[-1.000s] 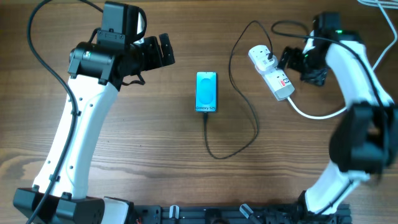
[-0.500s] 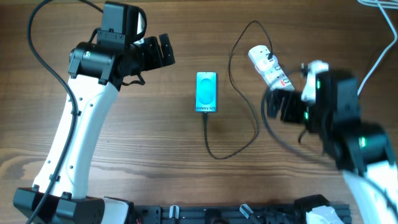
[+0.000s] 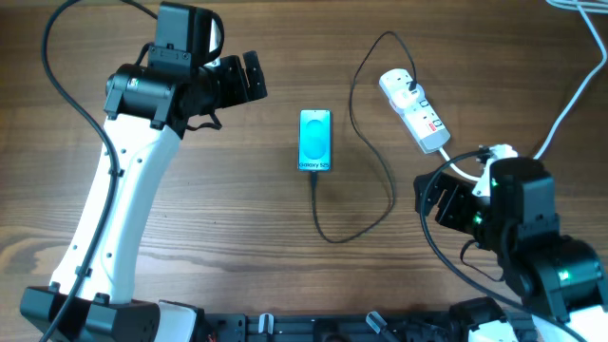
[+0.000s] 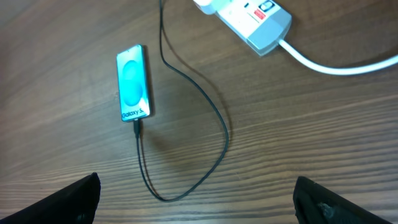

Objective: Plug charger to phone and switch on socket

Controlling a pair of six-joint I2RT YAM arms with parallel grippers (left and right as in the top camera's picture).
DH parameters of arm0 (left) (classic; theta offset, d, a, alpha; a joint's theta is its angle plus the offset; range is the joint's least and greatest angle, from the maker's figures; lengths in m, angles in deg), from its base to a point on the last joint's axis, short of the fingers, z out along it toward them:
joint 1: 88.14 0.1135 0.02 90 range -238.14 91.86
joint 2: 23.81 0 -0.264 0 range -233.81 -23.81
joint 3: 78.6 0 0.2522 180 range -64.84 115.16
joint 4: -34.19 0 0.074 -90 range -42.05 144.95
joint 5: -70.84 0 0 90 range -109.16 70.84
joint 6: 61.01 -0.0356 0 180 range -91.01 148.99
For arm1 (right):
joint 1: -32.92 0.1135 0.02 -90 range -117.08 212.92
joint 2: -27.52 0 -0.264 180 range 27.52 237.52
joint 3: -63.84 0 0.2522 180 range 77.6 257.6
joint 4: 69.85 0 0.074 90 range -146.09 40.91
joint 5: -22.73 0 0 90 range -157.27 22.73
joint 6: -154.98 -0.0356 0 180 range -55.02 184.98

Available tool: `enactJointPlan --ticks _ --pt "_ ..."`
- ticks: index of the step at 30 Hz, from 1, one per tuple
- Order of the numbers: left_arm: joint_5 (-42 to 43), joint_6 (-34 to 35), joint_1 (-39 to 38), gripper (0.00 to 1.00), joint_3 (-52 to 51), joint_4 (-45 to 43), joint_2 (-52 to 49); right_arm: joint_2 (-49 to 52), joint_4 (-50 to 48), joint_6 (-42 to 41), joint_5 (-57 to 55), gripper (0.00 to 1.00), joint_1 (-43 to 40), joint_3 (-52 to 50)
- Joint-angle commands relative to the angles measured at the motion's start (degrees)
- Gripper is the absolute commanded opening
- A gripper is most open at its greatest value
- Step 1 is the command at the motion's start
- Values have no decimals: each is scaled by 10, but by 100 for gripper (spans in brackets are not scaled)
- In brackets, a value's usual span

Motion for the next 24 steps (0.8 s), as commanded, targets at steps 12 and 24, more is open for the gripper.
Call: enactJointPlan --ticks 12,24 --pt "-8 5 1 100 -2 0 -1 -17 -149 118 -47 99 -51 -11" --pt "-8 5 1 100 -2 0 -1 -276 -525 244 53 100 -97 -352"
